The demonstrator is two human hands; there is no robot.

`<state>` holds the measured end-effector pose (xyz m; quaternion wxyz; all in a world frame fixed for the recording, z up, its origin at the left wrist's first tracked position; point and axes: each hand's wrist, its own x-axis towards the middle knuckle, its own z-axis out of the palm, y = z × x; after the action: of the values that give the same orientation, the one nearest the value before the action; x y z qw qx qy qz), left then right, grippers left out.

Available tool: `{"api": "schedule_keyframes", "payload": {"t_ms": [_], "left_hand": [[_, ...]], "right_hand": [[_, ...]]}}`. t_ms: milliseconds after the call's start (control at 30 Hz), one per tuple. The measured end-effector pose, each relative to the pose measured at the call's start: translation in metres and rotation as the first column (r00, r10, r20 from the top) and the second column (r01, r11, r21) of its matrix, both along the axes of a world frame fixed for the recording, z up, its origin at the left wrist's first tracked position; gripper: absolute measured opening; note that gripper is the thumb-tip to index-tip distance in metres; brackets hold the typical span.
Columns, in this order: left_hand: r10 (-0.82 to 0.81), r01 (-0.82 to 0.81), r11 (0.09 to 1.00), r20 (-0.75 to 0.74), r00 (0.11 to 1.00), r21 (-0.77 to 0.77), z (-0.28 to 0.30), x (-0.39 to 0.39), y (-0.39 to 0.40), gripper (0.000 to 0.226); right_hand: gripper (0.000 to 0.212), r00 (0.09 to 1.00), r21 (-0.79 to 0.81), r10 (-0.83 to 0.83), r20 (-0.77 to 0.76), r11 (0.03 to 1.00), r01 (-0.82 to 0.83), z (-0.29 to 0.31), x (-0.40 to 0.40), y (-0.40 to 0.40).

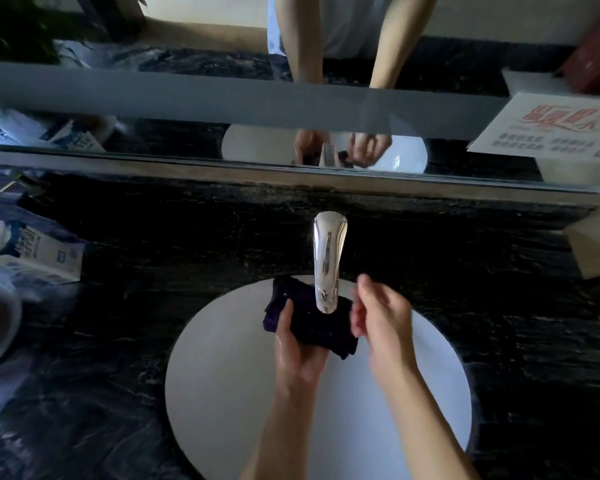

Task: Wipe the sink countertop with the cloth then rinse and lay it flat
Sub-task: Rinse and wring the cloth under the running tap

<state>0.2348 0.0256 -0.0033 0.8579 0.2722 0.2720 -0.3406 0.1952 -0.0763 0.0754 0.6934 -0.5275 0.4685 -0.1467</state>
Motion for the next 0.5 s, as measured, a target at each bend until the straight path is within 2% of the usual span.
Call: {"api": "schedule_keyframes", "payload": {"t_ms": [67, 100, 133, 167, 233, 300, 367, 500], "left_hand": [[0.033, -0.032, 0.999, -0.05, 0.998, 0.01, 0.005, -0.002, 0.002, 0.061], [0.057, -0.056, 0.998, -0.069, 0.996, 0.014, 0.008, -0.004, 0.004, 0.058], [0.078, -0.076, 0.997, -0.08, 0.994, 0.018, 0.011, -0.007, 0.006, 0.055], [0.09, -0.089, 0.996, -0.088, 0.992, 0.017, 0.012, -0.01, 0.007, 0.053], [0.093, -0.093, 0.996, -0.101, 0.991, 0.003, 0.018, -0.015, 0.012, 0.055], [0.078, -0.079, 0.997, -0.098, 0.992, -0.004, 0.019, -0.02, 0.017, 0.056], [0.044, -0.042, 0.997, -0.041, 0.998, 0.065, 0.018, -0.024, 0.024, 0.047], [-0.025, 0.009, 0.976, 0.072, 0.997, 0.219, 0.014, -0.025, 0.044, 0.033]], "right_hand": [[0.02, 0.988, -0.039, -0.116, -0.106, 0.993, 0.112, -0.025, -0.019, -0.003], [0.02, 0.983, 0.011, -0.107, -0.149, 0.994, 0.109, -0.035, -0.027, -0.001], [0.028, 0.987, 0.126, -0.05, -0.153, 0.99, 0.07, -0.043, -0.032, 0.003], [0.041, 0.994, 0.287, 0.001, -0.108, 0.957, 0.03, -0.048, -0.035, 0.008], [0.058, 1.0, 0.574, -0.006, 0.028, 0.819, -0.011, -0.053, -0.037, 0.021], [0.058, 0.982, 0.718, -0.099, 0.163, 0.694, -0.049, -0.053, -0.038, 0.031], [0.048, 0.968, 0.743, -0.156, 0.198, 0.668, -0.044, -0.053, -0.038, 0.037], [0.037, 0.968, 0.682, -0.22, 0.124, 0.727, 0.078, -0.059, -0.043, 0.048]]}}
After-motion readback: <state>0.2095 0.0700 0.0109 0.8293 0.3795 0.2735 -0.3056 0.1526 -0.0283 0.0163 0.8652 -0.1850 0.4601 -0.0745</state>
